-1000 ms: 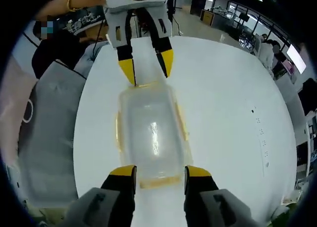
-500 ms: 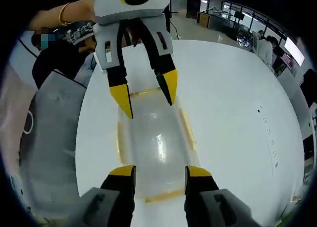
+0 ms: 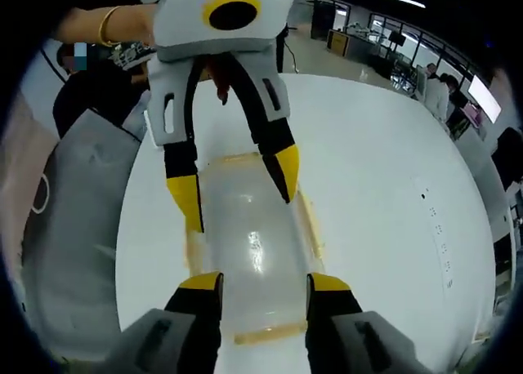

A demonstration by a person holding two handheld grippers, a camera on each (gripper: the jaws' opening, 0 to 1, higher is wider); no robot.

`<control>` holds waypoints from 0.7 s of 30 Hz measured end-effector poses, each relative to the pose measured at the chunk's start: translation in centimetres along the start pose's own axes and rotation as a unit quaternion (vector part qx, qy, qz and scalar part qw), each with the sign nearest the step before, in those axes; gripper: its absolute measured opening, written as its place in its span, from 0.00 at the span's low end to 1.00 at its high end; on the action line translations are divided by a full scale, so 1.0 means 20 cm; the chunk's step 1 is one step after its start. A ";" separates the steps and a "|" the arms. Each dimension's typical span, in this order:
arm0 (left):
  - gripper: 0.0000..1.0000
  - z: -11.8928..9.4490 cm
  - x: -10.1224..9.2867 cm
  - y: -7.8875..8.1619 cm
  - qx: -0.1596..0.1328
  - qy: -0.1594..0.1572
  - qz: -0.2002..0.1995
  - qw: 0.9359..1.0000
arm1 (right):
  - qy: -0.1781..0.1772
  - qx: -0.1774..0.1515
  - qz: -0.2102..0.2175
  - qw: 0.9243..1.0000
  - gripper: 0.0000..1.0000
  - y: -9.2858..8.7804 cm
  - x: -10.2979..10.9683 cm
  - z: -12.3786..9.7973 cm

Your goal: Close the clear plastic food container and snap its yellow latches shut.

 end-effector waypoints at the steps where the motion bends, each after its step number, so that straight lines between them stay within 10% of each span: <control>1: 0.56 0.00 -0.01 0.00 0.001 0.000 0.008 1.000 | 0.000 -0.003 -0.001 1.000 0.38 0.01 0.00 0.00; 21: 0.60 0.06 -0.06 -0.03 0.040 0.089 0.104 0.990 | -0.008 -0.026 -0.037 0.999 0.53 0.11 -0.03 0.03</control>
Point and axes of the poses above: the point that each gripper's makers call its tool centre point, and the gripper's own axes: z roughly forward along the fingers, x roughly to its left, y roughly out of its top, the point moved 5 cm from there along -z, roughly backward along the fingers, and after that the axes turned 15 degrees about x, right-handed, at the moved point
